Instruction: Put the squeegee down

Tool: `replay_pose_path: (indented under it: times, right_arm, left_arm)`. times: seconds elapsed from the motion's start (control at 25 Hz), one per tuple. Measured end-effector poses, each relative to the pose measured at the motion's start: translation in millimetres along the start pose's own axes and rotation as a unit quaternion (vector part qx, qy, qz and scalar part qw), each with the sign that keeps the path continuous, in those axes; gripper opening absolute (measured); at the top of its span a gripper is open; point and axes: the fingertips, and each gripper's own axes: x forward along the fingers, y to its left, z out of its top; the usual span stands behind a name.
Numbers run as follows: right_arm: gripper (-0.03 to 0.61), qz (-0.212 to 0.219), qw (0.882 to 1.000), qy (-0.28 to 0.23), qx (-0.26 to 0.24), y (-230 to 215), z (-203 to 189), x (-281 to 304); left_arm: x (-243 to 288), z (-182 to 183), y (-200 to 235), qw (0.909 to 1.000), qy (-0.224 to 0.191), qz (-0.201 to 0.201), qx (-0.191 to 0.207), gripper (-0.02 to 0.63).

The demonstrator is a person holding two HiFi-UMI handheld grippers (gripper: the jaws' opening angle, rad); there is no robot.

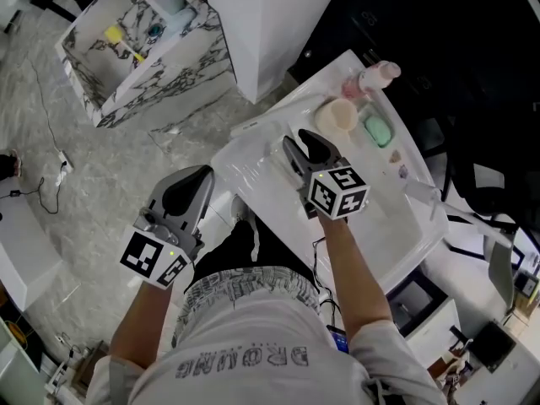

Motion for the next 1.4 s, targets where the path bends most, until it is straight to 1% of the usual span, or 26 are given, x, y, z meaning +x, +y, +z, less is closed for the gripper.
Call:
replay_pose_path:
  times: [0.44,0.88,1.2,1.4]
  right_arm:
    - [0.158,-0.008,1.000,-0.019,-0.012,23,7,-36]
    - [0.158,-0.014,0.998,-0.038,-0.040,57,15,-70]
    - [0.150,0.007,0.997,-0.063,-0.043,86,28,-93]
    - [0.141,0.013,0.995,-0.077,-0.055,101,37,-106]
  left_arm:
    - [-17,22,-13,0.9993,-0.027,-0.017,0.019,0.023]
    - [-33,42,-30,0.9972,-0.052,-0.037,0.037,0.023]
    - [-42,52,-44,0.9955,-0.066,-0.049,0.049,0.023]
    - [-46,58,-53,0.9944,-0.071,-0.056,0.054,0.023]
